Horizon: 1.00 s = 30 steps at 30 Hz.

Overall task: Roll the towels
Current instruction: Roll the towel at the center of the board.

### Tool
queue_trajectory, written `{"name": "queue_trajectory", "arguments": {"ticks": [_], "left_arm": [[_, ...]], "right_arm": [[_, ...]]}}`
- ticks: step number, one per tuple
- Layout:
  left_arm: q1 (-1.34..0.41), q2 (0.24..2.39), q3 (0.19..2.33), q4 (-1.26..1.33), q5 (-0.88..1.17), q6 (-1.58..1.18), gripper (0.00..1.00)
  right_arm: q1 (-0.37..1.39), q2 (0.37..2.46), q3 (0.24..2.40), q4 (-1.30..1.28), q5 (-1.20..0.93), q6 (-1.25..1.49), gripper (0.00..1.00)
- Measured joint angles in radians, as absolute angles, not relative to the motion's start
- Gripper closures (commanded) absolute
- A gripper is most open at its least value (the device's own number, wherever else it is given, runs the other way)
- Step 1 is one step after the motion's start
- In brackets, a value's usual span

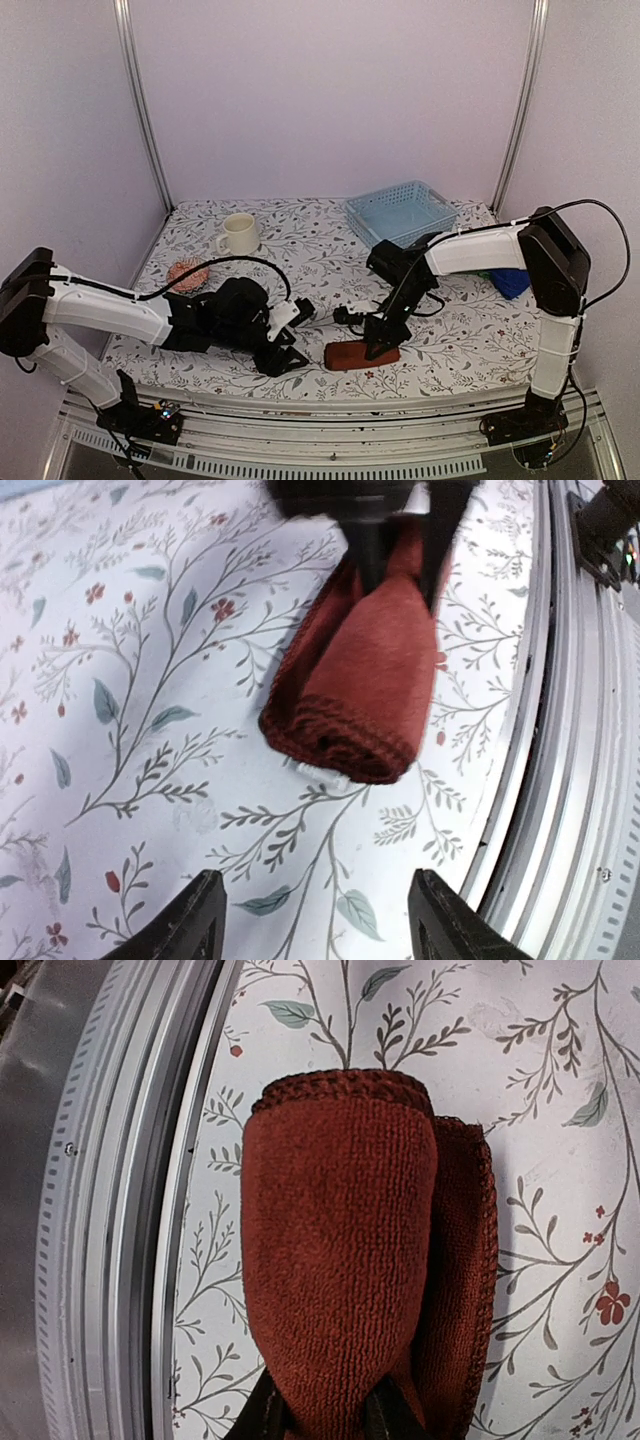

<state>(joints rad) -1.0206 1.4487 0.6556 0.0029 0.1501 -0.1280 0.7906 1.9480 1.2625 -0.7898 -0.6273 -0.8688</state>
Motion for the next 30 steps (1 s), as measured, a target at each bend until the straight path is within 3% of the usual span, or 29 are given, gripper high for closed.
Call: {"name": "queue_trajectory", "arguments": {"ticks": [5,11,20,30], "left_arm": [[-1.225,1.44,0.665,0.015,-0.04,-0.032,0.36],[-1.348,1.546,0.782,-0.018,-0.205,0.096,0.35],[-1.382,1.763,0.965,-0.038,-0.353,0.283,0.3],[-1.376,1.865,1.011,-0.039,-0.437,0.398,0.3]], "right_arm": [[0.757,2.046,1.371,-0.922,-0.704,-0.863,0.84],[0.742,2.105,1.43,-1.019,-0.766,-0.861,0.84],[0.744,2.126,1.433,-1.079,-0.802,-0.86,0.83],[0.744,2.137,1.434,-1.1,-0.823,-0.857,0.82]]}}
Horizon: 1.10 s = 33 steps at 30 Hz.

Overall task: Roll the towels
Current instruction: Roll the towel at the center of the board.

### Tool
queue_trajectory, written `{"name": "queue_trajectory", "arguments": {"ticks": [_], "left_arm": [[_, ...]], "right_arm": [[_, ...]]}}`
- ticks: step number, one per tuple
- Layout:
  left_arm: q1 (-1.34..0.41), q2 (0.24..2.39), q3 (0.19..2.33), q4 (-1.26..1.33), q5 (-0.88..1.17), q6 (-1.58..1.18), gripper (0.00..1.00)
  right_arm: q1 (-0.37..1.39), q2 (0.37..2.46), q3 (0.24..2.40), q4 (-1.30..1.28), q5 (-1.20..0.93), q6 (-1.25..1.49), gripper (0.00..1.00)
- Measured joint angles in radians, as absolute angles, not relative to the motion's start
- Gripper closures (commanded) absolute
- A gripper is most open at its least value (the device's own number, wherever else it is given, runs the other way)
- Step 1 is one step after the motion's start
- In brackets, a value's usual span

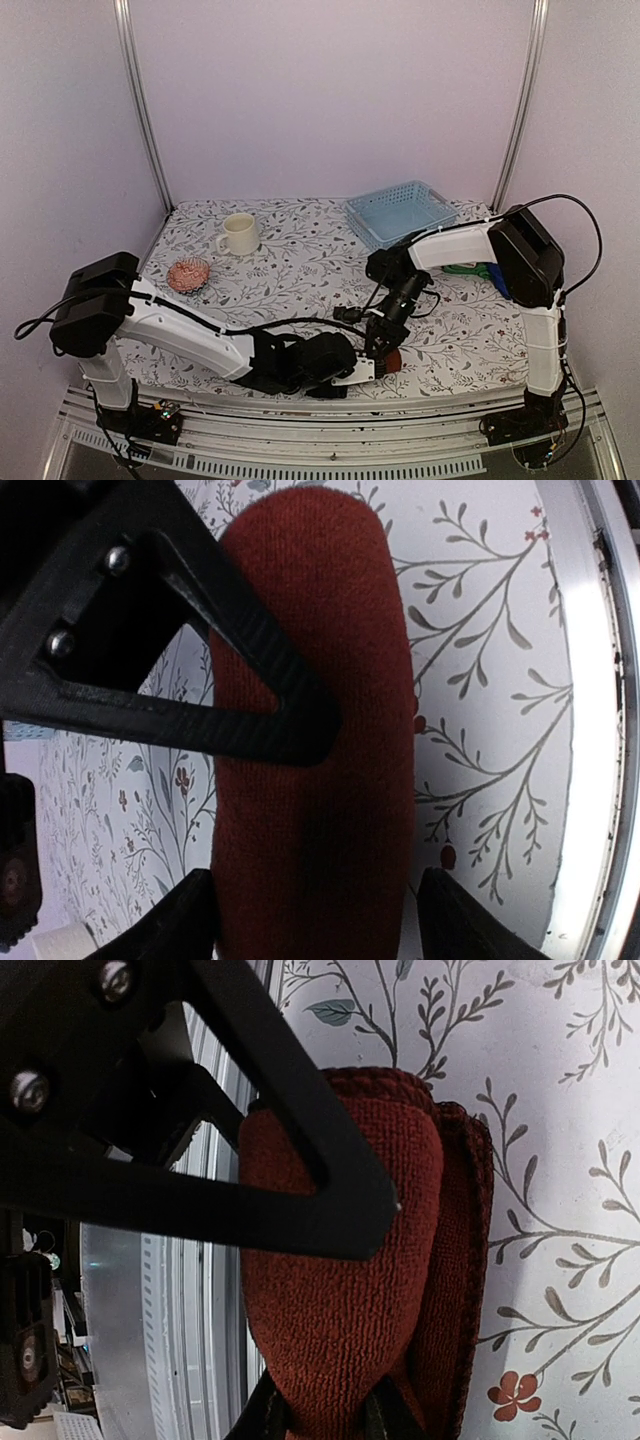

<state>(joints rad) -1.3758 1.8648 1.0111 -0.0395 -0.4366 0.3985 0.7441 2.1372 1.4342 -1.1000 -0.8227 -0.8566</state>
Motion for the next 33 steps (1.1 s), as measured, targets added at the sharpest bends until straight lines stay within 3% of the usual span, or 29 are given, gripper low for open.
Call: {"name": "queue_trajectory", "arguments": {"ticks": [11,22,33], "left_arm": [[-1.356,1.903,1.016,-0.019,-0.445,0.426,0.41],[-1.349,1.914,1.04,-0.052,-0.404,0.41,0.54],[-1.34,1.913,1.057,-0.099,-0.348,0.361,0.57]], "right_arm": [[0.744,2.149,1.447,-1.118,-0.826,-0.857,0.82],[0.731,2.128,1.452,-1.147,-0.816,-0.869,0.49],[0.576,1.777,1.534,-1.215,-0.725,-0.847,0.43]]}}
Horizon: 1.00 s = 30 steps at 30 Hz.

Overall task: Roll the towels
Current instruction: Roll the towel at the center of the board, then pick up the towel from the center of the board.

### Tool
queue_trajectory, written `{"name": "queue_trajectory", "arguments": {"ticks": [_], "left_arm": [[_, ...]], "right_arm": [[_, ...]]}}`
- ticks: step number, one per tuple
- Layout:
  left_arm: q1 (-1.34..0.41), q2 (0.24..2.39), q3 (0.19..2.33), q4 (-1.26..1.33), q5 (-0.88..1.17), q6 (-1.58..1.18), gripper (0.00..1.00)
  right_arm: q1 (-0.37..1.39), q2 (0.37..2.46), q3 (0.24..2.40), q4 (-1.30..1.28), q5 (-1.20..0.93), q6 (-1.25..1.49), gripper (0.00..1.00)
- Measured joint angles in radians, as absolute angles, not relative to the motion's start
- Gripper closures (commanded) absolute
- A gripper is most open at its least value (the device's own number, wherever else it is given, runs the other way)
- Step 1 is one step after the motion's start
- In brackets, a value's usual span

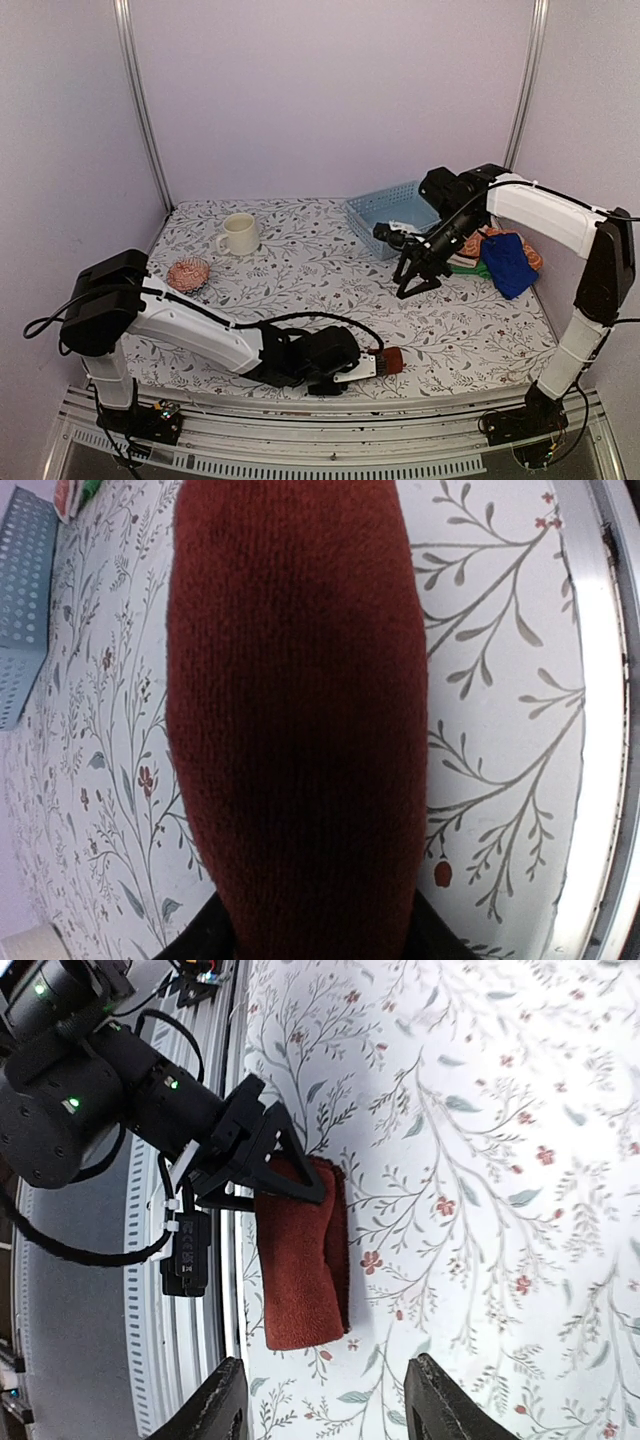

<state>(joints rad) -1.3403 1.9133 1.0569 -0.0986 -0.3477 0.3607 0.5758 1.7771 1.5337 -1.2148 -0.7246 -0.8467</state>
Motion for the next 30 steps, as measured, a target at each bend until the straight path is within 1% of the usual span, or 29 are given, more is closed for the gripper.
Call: {"name": "queue_trajectory", "arguments": {"ticks": [2,4,6,7,8,13,14,17,20,24,26,30], "left_arm": [[-1.339,1.913,1.061,-0.108,-0.338,0.35,0.58],[-1.337,1.913,1.065,-0.115,-0.326,0.342,0.58],[-1.332,1.913,1.068,-0.124,-0.308,0.33,0.58],[-1.329,1.913,1.071,-0.128,-0.299,0.324,0.58],[-1.325,1.913,1.075,-0.134,-0.288,0.319,0.58],[-1.302,1.912,1.083,-0.147,-0.234,0.286,0.6],[-1.296,1.911,1.083,-0.146,-0.222,0.279,0.6],[-1.274,1.911,1.083,-0.144,-0.176,0.253,0.61],[-1.25,1.908,1.083,-0.143,-0.121,0.228,0.63],[-1.215,1.906,1.084,-0.141,-0.039,0.197,0.66],[-1.195,1.905,1.084,-0.14,0.005,0.185,0.68],[-1.16,1.905,1.087,-0.141,0.082,0.162,0.71]], "right_arm": [[0.552,1.705,1.545,-1.203,-0.69,-0.824,0.42],[0.533,1.649,1.547,-1.171,-0.65,-0.795,0.37],[0.514,1.595,1.547,-1.112,-0.578,-0.747,0.21],[0.503,1.575,1.546,-1.08,-0.543,-0.72,0.05],[0.485,1.547,1.542,-1.025,-0.489,-0.694,0.0],[0.373,1.443,1.494,-0.821,-0.355,-0.591,0.01],[0.363,1.433,1.485,-0.804,-0.347,-0.585,0.02],[0.352,1.441,1.483,-0.802,-0.363,-0.586,0.11],[0.36,1.456,1.47,-0.824,-0.438,-0.602,0.16],[0.376,1.43,1.37,-0.831,-0.53,-0.647,0.27],[0.411,1.411,1.304,-0.834,-0.544,-0.68,0.34],[0.559,1.378,1.17,-0.847,-0.533,-0.757,0.45]]}}
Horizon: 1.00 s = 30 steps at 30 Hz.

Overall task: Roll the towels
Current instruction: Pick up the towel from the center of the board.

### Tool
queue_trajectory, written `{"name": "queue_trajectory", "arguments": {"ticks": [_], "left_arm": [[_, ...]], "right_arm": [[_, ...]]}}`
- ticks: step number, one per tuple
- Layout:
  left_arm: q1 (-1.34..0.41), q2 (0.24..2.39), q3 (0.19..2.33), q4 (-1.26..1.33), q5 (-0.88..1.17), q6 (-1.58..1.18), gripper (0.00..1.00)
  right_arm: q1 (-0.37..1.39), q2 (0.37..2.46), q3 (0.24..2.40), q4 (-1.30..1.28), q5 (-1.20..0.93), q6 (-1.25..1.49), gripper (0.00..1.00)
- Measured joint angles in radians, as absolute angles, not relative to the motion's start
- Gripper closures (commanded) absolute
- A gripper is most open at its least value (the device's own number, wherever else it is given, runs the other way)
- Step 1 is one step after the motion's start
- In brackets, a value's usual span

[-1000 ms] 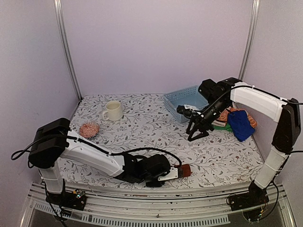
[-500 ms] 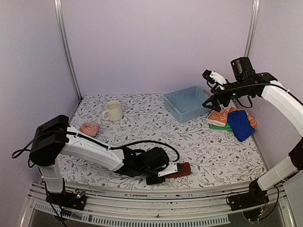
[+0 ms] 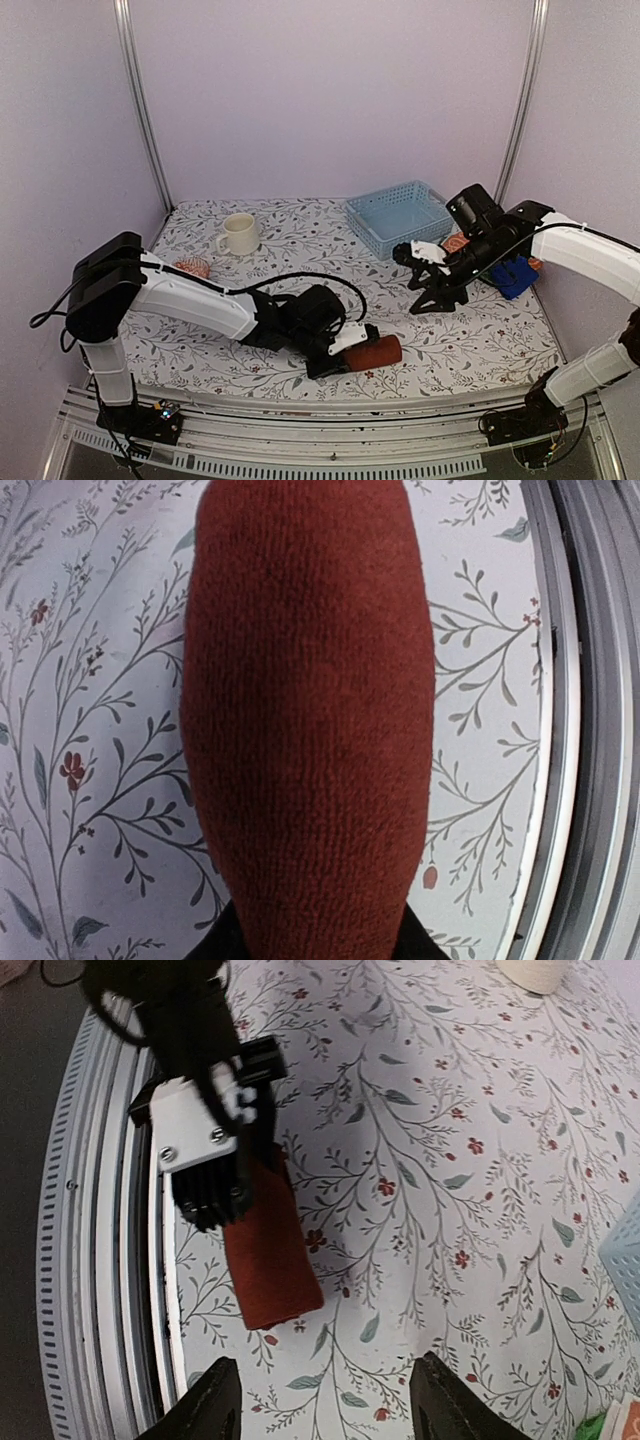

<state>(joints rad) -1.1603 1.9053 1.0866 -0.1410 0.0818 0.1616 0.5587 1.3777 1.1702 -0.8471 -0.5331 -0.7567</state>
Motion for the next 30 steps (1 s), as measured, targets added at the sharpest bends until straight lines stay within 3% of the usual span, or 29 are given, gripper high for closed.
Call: {"name": "queue_trajectory", "arguments": {"ticks": [9,21,30], "left_arm": [[-1.08,1.947,1.142,-0.179,0.259,0.085,0.78],[-0.984,1.988,1.161,-0.177,0.508,-0.006,0.8],[-0.929,2.017,1.163,-0.179,0.665,-0.054,0.83]], "right_arm": [[0.764,1.291,0.962,-0.757,-0.423,-0.839,0.45],[0.976,1.389,0.883,-0.545,-0.194,-0.878,0.42],[1.037,1.468,0.881,-0.4,-0.062,-0.885,0.37]]}}
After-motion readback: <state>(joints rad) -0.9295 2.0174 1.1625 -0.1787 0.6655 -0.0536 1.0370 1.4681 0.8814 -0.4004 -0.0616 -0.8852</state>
